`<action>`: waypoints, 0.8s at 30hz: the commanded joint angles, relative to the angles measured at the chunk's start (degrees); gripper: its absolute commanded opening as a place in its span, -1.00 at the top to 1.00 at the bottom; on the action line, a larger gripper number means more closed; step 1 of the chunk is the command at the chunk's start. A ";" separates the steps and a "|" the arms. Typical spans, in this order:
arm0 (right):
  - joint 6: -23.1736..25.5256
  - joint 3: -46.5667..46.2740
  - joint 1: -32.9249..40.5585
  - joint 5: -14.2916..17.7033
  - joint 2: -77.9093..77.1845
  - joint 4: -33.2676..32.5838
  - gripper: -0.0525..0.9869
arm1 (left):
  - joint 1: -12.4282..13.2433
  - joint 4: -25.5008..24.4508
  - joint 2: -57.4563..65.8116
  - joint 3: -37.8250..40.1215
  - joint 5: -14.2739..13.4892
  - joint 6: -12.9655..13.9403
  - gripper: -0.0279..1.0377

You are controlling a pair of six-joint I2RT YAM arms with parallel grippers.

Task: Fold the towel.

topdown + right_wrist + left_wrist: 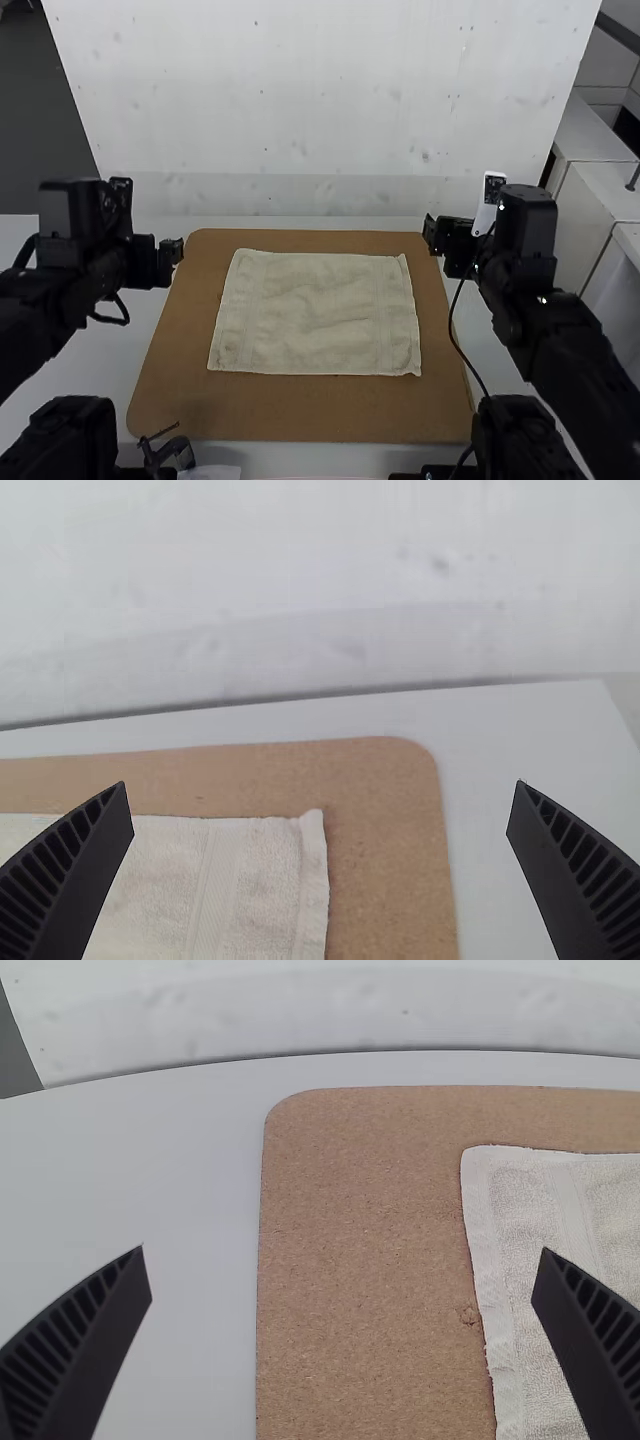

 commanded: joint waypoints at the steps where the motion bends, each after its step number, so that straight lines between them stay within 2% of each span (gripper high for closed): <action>1: 0.37 3.09 2.27 -0.40 9.60 1.35 -0.96 | -0.35 2.84 8.74 4.42 0.50 -0.64 -0.90; 3: 0.46 4.32 3.77 0.31 16.80 2.40 -0.96 | -0.35 4.95 14.46 5.22 0.41 -0.64 -0.90; 7: 0.28 6.08 6.40 4.53 30.16 8.38 -0.96 | -0.26 7.76 22.81 7.50 1.03 -0.55 -0.90; 13: 1.25 12.93 6.84 4.88 48.62 13.04 -0.96 | -3.25 7.76 33.27 11.98 1.03 -0.64 -0.88; 20: 1.16 21.37 6.40 7.43 62.86 14.27 -0.95 | -3.33 8.46 36.08 13.30 0.67 -0.73 -0.88; 24: 0.81 24.62 6.49 7.78 68.40 14.88 -0.95 | -3.42 8.46 35.90 12.95 0.85 -1.08 -0.88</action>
